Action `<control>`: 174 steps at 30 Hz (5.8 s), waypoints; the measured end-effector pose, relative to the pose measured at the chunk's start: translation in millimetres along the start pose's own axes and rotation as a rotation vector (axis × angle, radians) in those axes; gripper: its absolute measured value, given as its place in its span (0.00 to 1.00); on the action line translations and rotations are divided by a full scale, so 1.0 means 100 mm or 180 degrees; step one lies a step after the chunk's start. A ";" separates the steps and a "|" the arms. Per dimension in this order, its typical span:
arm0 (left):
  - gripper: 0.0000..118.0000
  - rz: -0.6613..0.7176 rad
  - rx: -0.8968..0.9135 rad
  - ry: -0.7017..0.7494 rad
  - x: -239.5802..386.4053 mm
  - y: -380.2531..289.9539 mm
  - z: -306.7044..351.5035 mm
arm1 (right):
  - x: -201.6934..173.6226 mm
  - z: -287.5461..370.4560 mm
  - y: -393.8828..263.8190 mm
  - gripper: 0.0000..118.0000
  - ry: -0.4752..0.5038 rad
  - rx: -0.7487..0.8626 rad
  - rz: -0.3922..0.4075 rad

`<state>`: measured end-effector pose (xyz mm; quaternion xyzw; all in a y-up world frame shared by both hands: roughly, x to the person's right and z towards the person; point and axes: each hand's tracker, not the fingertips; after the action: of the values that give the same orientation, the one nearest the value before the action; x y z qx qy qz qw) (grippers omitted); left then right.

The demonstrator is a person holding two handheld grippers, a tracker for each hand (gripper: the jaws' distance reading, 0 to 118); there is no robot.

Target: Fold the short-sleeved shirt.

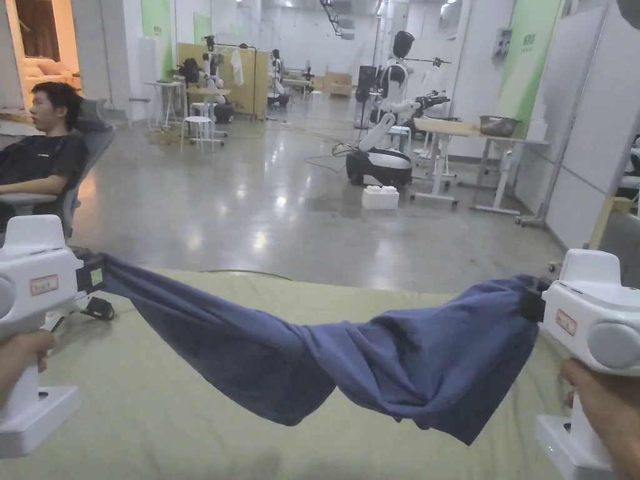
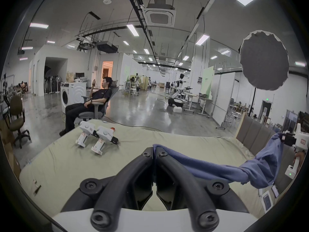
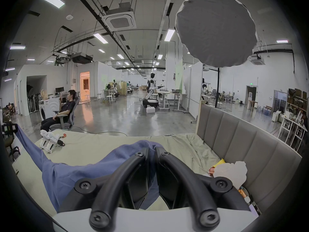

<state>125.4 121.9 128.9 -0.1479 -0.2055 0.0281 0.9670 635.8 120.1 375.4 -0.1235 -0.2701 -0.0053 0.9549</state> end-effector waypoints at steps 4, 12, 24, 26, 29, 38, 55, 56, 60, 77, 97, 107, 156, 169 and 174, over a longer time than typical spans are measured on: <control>0.00 -0.0094 -0.0134 0.0048 -0.04 -0.14 -0.14 | -0.07 -0.23 -0.21 0.05 -0.0061 -0.0139 0.0080; 0.00 -0.0137 -0.0733 0.0039 -0.20 -1.32 -0.07 | -0.11 -0.30 -1.32 0.05 0.0022 -0.0791 0.0064; 0.00 -0.0013 -0.1564 0.0197 -0.39 -3.12 0.14 | -0.08 0.01 -2.78 0.06 -0.0196 -0.1387 0.0153; 0.00 0.0024 -0.1628 0.0203 -0.41 -3.19 0.16 | -0.03 0.05 -2.79 0.06 -0.0174 -0.1367 -0.0013; 0.12 0.0080 -0.1546 0.0178 -0.41 -3.11 0.19 | -0.06 0.15 -2.68 0.12 -0.0187 -0.1182 0.0004; 0.55 -0.0227 -0.0582 -0.0062 0.27 -2.28 0.44 | -0.51 0.75 -1.89 0.46 0.0030 0.0001 0.0110; 0.00 -0.0661 0.0301 -0.0292 1.48 -2.09 0.92 | -1.23 1.27 -1.71 0.00 0.0163 0.0641 0.0004; 0.00 -0.0656 0.0262 -0.0321 1.47 -2.12 0.90 | -1.21 1.27 -1.74 0.00 0.0159 0.0630 -0.0005; 0.00 -0.0492 -0.0004 -0.0321 1.35 -2.27 0.72 | -1.13 1.20 -1.87 0.00 0.0138 0.0486 -0.0038; 0.19 -0.0453 -0.1543 -0.0638 1.30 -2.43 -2.10 | -0.72 0.57 -2.51 0.00 0.0038 -0.0351 0.0000; 0.01 -0.1170 -0.1902 -0.0663 2.02 -2.93 -3.11 | -0.33 0.39 -2.78 0.00 -0.0208 -0.0726 0.0063; 0.00 -0.1121 -0.1418 -0.0922 1.87 -2.61 -2.37 | 0.05 0.34 -2.73 0.04 -0.0374 -0.0955 -0.0159; 0.00 -0.0201 0.0664 -0.0069 -0.07 -0.30 0.93 | 0.14 0.57 -0.76 0.09 0.0210 -0.0290 -0.0118; 0.00 -0.0118 0.0597 0.0110 -0.31 0.24 0.40 | -0.14 0.26 0.07 0.09 0.0330 0.0042 -0.0120; 0.00 -0.0101 0.0709 0.0190 -0.38 0.56 0.19 | -0.26 -0.02 0.29 0.09 0.0311 0.0188 -0.0056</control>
<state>83.6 175.9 113.7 -0.0371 -0.1746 0.0309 0.9835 616.7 146.0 353.5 -0.0924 -0.2243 -0.0118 0.9701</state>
